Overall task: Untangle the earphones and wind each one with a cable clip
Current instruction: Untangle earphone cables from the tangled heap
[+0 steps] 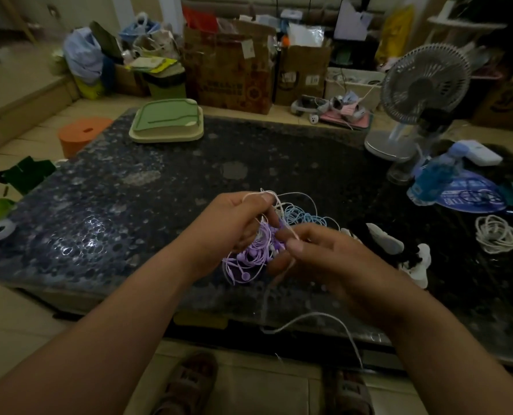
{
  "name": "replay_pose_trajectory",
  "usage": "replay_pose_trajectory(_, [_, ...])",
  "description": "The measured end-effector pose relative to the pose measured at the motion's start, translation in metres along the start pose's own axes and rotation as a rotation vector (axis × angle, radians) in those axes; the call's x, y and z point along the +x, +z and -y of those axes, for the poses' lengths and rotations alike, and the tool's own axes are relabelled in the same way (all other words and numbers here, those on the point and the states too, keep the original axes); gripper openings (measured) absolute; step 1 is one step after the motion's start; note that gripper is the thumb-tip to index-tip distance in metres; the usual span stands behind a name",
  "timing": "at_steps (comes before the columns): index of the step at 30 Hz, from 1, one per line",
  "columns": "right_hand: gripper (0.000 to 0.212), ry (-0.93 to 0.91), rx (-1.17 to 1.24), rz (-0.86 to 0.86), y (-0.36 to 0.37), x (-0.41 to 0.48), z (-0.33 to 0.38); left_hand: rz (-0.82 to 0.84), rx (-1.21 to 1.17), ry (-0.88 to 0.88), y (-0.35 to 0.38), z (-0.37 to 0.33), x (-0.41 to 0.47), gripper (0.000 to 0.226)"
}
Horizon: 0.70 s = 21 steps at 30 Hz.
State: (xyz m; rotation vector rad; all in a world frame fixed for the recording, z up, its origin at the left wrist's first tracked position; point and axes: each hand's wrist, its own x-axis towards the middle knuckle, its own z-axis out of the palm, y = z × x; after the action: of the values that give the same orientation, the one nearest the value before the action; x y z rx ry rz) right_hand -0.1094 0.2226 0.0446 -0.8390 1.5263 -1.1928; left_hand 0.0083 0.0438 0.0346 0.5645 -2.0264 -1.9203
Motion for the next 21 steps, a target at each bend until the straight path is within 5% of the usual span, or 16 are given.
replay_pose_trajectory(7, [0.030, -0.056, 0.257, -0.326, 0.000, 0.019, 0.001, -0.008, 0.179, -0.013, 0.001, 0.003, -0.001, 0.021])
replay_pose_trajectory(11, [0.035, -0.060, 0.440, -0.470, -0.017, 0.018, 0.007, 0.128, 0.326, -0.051, -0.007, 0.007, -0.003, 0.015])
replay_pose_trajectory(15, [0.047, -0.011, 0.366, -0.564, -0.021, 0.014, 0.005, 0.184, 0.422, -0.092, -0.004, 0.009, -0.004, 0.018])
replay_pose_trajectory(18, [0.025, 0.061, 0.266, -0.489, -0.020, 0.005, 0.008, 0.180, 0.372, -0.097, 0.002, 0.008, -0.007, 0.012])
replay_pose_trajectory(21, [0.039, 0.164, 0.154, -0.318, -0.021, -0.007, 0.002, 0.196, 0.390, -0.055, 0.011, 0.008, -0.013, 0.014])
